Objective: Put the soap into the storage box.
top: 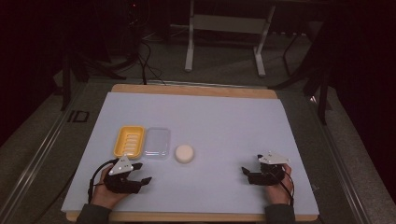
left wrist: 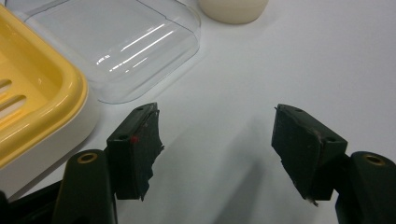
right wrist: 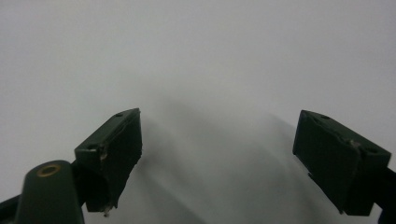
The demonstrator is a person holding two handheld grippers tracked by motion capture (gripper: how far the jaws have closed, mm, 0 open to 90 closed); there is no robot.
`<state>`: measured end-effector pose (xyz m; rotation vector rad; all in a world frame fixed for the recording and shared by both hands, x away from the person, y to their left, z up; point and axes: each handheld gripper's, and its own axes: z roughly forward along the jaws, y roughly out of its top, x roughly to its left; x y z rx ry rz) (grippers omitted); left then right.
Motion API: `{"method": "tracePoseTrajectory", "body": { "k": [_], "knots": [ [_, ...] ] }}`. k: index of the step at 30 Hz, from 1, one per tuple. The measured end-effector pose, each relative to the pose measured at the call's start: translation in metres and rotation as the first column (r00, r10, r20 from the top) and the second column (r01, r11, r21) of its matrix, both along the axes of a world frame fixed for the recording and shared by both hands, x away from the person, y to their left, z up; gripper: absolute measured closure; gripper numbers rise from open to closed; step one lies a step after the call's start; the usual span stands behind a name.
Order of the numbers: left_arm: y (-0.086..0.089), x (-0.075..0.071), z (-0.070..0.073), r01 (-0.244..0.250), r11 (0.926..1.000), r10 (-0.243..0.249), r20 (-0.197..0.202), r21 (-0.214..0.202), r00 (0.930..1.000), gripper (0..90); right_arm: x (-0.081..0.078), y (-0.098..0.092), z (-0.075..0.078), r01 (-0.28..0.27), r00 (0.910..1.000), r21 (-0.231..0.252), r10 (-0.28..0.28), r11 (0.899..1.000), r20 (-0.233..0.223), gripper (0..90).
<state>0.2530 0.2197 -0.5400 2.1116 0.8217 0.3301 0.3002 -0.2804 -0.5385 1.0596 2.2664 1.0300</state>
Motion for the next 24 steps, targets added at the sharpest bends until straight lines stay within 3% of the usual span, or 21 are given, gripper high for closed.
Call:
{"method": "tracePoseTrajectory", "body": {
  "k": [2, 13, 24],
  "knots": [
    [0.0, 0.0, 0.0, 0.002, 1.0, -0.002, 0.0, 0.005, 1.0, 32.9, -0.002, -0.002, 0.001, 0.004, 0.9998, 0.02, -0.005, 1.0, 0.021, 15.4],
    [-0.004, 0.0, 0.003, 0.0, 0.9998, 0.0, -0.009, 0.022, 1.0, 33.5, -0.003, -0.002, 0.001, -0.016, 0.9993, 0.02, 0.015, 1.0, 0.033, 15.4],
    [-0.012, 0.007, 0.023, 0.027, 0.9965, -0.029, 0.024, 0.08, 0.9993, 33.9, -0.006, -0.004, 0.002, -0.007, 0.9982, 0.045, 0.004, 0.999, 0.059, 15.5]
  ]
}}
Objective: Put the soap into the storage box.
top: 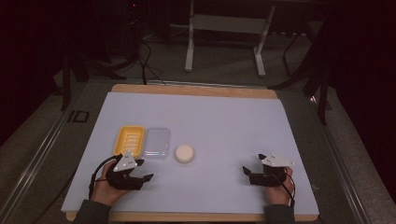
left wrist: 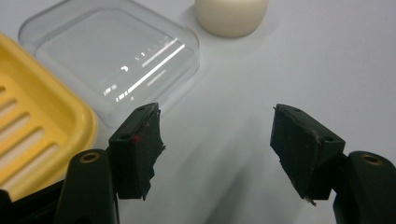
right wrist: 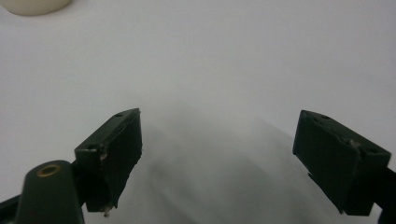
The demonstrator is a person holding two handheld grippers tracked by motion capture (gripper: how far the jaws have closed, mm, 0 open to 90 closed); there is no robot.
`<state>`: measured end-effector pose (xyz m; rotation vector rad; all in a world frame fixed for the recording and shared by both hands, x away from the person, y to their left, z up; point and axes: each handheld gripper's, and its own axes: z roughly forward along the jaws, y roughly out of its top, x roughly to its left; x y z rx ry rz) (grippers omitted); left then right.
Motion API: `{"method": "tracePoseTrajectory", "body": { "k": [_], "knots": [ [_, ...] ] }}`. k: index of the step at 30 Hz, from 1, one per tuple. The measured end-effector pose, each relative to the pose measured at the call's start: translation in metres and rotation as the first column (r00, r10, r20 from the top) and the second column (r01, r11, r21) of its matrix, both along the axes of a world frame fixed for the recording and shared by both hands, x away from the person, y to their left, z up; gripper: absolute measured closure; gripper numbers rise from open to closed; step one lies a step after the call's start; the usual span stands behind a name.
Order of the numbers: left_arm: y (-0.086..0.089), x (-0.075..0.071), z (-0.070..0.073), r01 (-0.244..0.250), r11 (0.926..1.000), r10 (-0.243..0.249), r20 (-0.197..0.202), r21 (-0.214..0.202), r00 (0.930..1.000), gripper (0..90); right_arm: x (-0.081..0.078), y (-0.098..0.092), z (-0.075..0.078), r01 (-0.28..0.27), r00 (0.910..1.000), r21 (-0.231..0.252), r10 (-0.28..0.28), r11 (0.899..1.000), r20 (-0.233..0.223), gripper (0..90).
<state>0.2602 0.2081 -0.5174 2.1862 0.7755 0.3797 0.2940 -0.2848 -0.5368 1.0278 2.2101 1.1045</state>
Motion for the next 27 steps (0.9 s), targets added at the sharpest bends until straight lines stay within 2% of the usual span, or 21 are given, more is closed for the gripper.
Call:
{"method": "tracePoseTrajectory", "body": {
  "k": [8, 11, 15, 27],
  "knots": [
    [-0.011, 0.014, 0.014, 0.061, 0.9974, -0.061, -0.004, 0.038, 0.9981, 33.7, -0.001, 0.0, 0.0, 0.002, 1.0, 0.002, -0.002, 1.0, 0.005, 15.4],
    [-0.014, 0.021, 0.015, 0.085, 0.9953, -0.083, -0.04, 0.047, 0.9957, 32.8, 0.0, 0.0, 0.0, 0.001, 1.0, 0.004, -0.001, 1.0, 0.004, 15.5],
    [-0.019, 0.028, 0.014, 0.113, 0.9917, -0.109, -0.059, 0.062, 0.9923, 32.9, 0.0, 0.0, 0.0, 0.0, 1.0, 0.002, 0.0, 1.0, 0.003, 15.5],
    [-0.032, 0.044, 0.022, 0.146, 0.9825, -0.139, -0.069, 0.115, 0.9879, 32.6, 0.0, 0.0, 0.0, 0.002, 1.0, 0.004, -0.002, 1.0, 0.0, 15.4]
  ]
}}
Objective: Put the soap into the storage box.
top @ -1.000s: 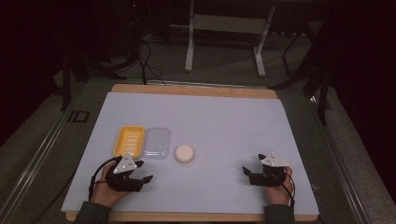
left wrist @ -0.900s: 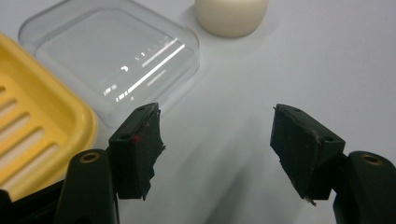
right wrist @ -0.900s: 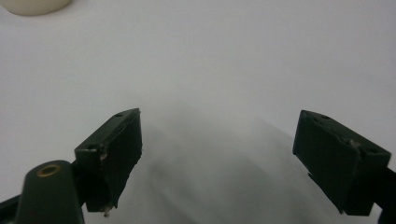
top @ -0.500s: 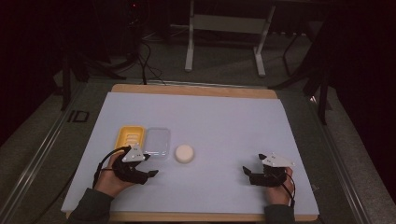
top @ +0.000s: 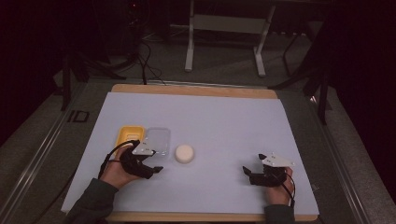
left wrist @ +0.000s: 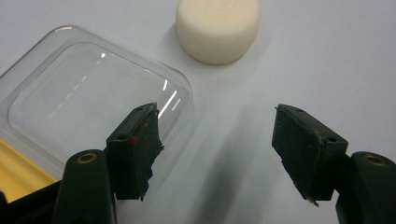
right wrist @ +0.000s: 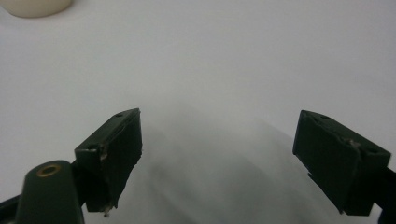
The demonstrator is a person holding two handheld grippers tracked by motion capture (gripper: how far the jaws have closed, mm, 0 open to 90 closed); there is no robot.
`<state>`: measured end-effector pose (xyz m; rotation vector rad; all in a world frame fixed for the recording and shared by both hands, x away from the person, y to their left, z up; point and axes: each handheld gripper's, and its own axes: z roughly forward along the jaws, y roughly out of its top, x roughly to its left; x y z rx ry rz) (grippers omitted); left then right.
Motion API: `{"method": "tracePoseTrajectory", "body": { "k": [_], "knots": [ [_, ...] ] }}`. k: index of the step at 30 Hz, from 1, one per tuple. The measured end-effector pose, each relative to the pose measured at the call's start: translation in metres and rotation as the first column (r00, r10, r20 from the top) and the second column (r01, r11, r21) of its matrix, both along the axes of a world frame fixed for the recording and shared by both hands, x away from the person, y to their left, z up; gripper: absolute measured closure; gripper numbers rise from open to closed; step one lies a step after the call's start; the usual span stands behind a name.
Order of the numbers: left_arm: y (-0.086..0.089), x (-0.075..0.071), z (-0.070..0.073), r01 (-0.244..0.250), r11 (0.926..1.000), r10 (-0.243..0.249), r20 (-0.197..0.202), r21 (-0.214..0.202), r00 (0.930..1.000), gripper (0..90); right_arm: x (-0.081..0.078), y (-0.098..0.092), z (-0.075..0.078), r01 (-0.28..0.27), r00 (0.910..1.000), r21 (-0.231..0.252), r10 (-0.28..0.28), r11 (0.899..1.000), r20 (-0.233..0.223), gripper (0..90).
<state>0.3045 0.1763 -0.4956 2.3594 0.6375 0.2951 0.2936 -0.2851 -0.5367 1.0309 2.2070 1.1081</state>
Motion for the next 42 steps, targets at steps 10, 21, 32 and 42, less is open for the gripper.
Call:
{"method": "tracePoseTrajectory", "body": {
  "k": [10, 21, 32, 42],
  "knots": [
    [-0.011, 0.013, 0.008, 0.027, 0.9988, -0.027, -0.011, 0.04, 0.9996, 32.1, 0.0, 0.0, 0.0, 0.001, 1.0, 0.002, -0.001, 1.0, -0.001, 15.5],
    [-0.02, 0.024, 0.011, 0.061, 0.995, -0.059, -0.027, 0.08, 0.9979, 32.1, 0.0, 0.0, 0.0, 0.0, 1.0, 0.002, 0.0, 1.0, -0.002, 15.4],
    [-0.029, 0.032, 0.01, 0.073, 0.9912, -0.068, -0.047, 0.111, 0.9966, 32.0, 0.0, 0.0, 0.0, -0.001, 1.0, 0.002, 0.001, 1.0, -0.002, 15.5],
    [-0.035, 0.037, 0.012, 0.072, 0.9873, -0.067, -0.044, 0.142, 0.9968, 28.7, 0.0, 0.0, 0.0, -0.002, 1.0, 0.001, 0.002, 1.0, -0.003, 15.5]
  ]
}}
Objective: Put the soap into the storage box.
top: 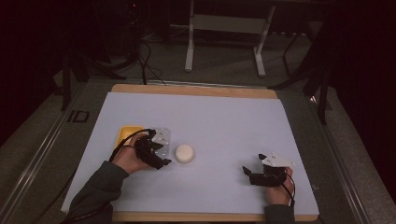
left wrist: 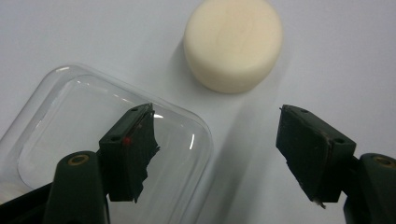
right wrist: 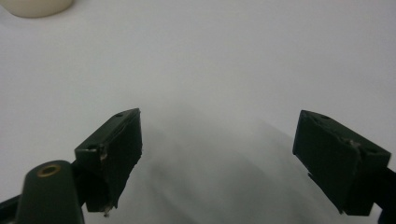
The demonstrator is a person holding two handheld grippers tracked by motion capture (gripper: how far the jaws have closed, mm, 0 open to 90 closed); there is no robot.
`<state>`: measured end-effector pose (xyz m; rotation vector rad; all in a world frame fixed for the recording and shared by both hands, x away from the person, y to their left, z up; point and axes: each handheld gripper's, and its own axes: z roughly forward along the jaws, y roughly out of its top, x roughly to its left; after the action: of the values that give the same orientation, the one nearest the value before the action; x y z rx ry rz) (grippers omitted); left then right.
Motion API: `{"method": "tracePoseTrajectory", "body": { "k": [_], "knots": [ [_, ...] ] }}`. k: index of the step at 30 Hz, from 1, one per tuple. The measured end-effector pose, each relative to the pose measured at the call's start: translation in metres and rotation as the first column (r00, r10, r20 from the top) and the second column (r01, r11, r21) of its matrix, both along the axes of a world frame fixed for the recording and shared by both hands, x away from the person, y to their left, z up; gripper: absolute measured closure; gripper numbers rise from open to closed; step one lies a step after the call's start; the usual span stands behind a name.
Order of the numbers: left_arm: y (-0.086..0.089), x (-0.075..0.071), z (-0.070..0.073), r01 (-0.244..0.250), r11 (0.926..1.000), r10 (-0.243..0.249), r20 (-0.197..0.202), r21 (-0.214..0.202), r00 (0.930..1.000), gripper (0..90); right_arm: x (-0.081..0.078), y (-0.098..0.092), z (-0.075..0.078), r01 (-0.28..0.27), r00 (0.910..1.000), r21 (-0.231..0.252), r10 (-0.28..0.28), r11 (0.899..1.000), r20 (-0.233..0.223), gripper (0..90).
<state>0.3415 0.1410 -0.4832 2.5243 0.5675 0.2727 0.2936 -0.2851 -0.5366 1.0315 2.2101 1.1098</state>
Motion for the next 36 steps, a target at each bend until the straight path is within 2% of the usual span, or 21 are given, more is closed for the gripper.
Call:
{"method": "tracePoseTrajectory", "body": {
  "k": [6, 18, 36],
  "knots": [
    [-0.006, 0.003, -0.001, 0.011, 0.9996, -0.011, -0.005, 0.024, 0.9999, 27.5, 0.0, 0.0, 0.0, -0.001, 1.0, 0.0, 0.001, 1.0, 0.0, 15.5],
    [-0.015, 0.01, -0.001, 0.011, 0.999, -0.011, -0.006, 0.044, 0.9999, 21.7, 0.0, 0.0, 0.0, -0.004, 1.0, -0.002, 0.004, 1.0, 0.001, 15.5],
    [-0.03, 0.017, -0.004, 0.062, 0.9943, -0.059, -0.029, 0.087, 0.9978, 19.2, 0.0, 0.001, 0.0, -0.007, 1.0, -0.005, 0.007, 1.0, -0.001, 15.5]
  ]
}}
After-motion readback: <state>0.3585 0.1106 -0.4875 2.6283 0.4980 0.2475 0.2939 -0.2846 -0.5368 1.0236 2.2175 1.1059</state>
